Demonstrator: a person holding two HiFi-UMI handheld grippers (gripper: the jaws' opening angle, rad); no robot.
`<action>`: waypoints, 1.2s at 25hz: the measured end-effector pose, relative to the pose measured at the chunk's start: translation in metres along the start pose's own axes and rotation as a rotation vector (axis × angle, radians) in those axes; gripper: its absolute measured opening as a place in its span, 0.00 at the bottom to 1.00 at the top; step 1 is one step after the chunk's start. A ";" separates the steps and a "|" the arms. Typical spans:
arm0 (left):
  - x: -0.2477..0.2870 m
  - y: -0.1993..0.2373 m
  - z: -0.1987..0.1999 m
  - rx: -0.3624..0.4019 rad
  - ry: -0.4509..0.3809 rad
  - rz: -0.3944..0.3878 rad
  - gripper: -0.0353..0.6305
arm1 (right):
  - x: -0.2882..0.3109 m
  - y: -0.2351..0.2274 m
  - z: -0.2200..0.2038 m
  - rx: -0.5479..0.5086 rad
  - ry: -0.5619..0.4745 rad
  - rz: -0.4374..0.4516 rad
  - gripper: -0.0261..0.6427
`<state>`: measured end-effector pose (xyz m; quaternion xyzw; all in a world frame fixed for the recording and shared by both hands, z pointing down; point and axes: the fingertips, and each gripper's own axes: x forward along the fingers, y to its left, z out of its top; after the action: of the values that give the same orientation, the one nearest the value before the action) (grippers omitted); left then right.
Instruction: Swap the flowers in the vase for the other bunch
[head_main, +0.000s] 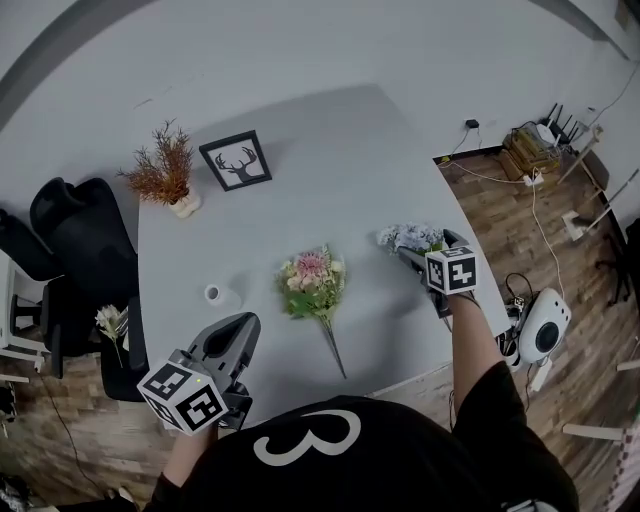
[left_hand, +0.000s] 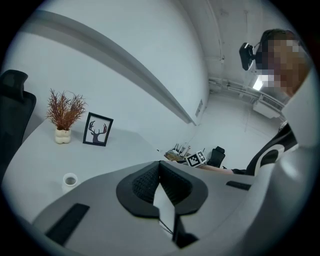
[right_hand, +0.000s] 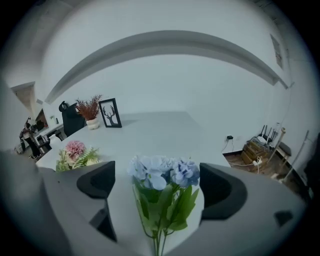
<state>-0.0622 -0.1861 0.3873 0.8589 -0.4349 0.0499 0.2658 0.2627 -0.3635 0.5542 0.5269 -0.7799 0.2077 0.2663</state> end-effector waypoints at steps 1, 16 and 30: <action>0.002 0.002 0.000 -0.003 -0.001 0.004 0.07 | 0.007 -0.002 -0.002 -0.006 0.023 0.000 0.79; 0.002 0.021 -0.002 -0.086 -0.014 0.047 0.07 | 0.068 -0.001 -0.043 -0.091 0.260 -0.007 0.79; 0.003 0.025 -0.007 -0.090 0.014 0.043 0.07 | 0.079 0.009 -0.059 -0.062 0.348 0.039 0.59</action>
<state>-0.0787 -0.1968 0.4044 0.8361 -0.4534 0.0420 0.3060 0.2423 -0.3804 0.6497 0.4592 -0.7382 0.2767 0.4094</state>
